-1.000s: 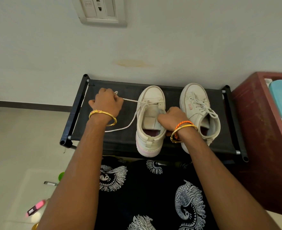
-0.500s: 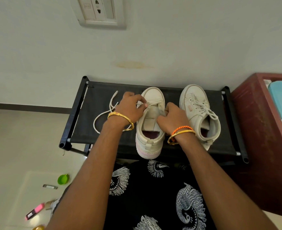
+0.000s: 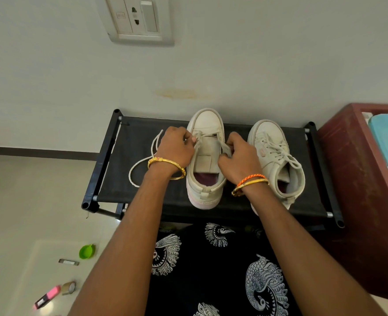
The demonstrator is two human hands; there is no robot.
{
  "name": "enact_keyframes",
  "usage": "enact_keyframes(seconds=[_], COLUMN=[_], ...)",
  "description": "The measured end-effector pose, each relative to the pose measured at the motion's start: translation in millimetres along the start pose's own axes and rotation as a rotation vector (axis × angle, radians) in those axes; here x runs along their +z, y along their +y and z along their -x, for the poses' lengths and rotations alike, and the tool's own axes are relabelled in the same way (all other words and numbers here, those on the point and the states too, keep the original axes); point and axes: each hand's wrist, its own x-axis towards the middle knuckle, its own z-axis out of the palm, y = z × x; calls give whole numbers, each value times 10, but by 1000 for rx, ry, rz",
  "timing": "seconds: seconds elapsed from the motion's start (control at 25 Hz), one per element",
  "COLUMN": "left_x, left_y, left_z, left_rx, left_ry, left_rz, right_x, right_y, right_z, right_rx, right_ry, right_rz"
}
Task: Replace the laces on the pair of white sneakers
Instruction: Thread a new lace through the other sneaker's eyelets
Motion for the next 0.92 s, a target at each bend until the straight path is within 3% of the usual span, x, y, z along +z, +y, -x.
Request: enact_keyframes(seconds=[0.2, 0.32, 0.64, 0.92], left_x=[-15, 5, -105, -67], left_y=[-14, 10, -55, -64], left_z=[18, 24, 52, 42], left_rx=[-188, -295, -246, -149], left_ry=[119, 133, -174, -188], left_rz=[56, -41, 125, 172], right_x=[64, 100, 153, 110], right_y=[-10, -46, -43, -42], right_z=[-44, -31, -27, -14], right_rx=[83, 127, 179, 172], right_ry=[20, 64, 94, 58], right_rz=[37, 65, 71, 75])
